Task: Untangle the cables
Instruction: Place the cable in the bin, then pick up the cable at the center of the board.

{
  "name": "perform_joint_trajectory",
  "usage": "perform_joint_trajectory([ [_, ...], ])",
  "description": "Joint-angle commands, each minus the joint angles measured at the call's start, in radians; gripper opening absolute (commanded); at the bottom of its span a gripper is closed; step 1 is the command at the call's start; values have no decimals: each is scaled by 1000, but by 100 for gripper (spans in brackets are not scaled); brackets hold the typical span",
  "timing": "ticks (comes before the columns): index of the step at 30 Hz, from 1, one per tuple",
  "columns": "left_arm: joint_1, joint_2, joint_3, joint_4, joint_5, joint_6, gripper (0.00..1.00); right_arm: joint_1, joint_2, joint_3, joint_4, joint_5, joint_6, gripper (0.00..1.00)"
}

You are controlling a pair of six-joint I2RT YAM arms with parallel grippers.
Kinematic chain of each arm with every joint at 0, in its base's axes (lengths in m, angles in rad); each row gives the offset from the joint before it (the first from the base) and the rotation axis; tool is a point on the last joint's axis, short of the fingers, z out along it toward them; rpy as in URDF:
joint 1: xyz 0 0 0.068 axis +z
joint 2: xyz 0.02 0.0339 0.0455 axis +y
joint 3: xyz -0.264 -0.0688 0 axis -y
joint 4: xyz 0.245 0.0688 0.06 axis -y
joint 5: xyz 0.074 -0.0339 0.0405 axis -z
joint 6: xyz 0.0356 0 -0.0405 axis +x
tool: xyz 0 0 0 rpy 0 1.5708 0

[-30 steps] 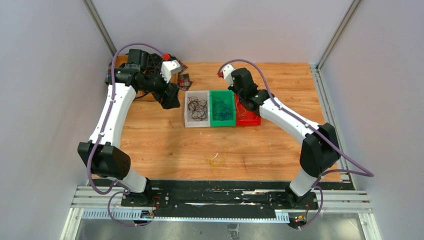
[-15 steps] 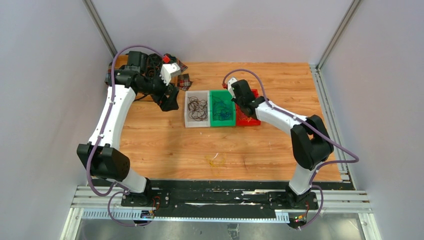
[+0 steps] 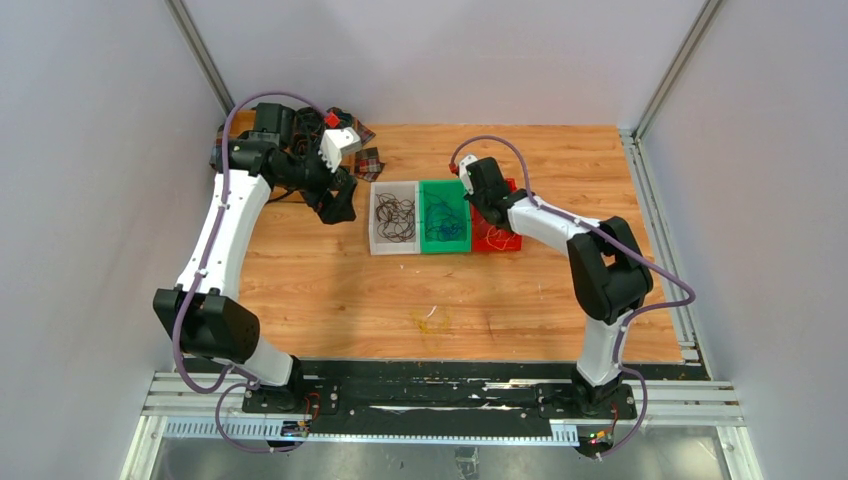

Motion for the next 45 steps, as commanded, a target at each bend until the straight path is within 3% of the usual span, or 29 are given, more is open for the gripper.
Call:
perform_joint_trajectory([
  [1, 8, -38, 2, -18, -2, 17, 98, -31, 27, 89, 25, -45, 32, 5],
  [16, 8, -43, -12, -18, -13, 37, 98, -41, 111, 167, 27, -43, 10, 8],
  [18, 8, -47, -18, -18, -17, 44, 98, -41, 101, 132, 30, -35, 26, 13],
  [23, 8, -45, -29, -18, -9, 44, 98, -41, 40, 98, 1, -54, 76, 41],
  [29, 8, -36, -16, -40, 11, 42, 98, -41, -70, 120, -36, -7, 93, 48],
  [33, 8, -54, -28, -46, 2, 50, 98, -41, -161, 111, -45, 12, 123, 70],
  [40, 8, -67, -47, -46, -26, 55, 98, -25, -282, 63, -70, 27, 259, 76],
  [45, 8, -75, -52, -46, -59, 58, 98, -27, -447, -148, 106, -54, 418, 77],
])
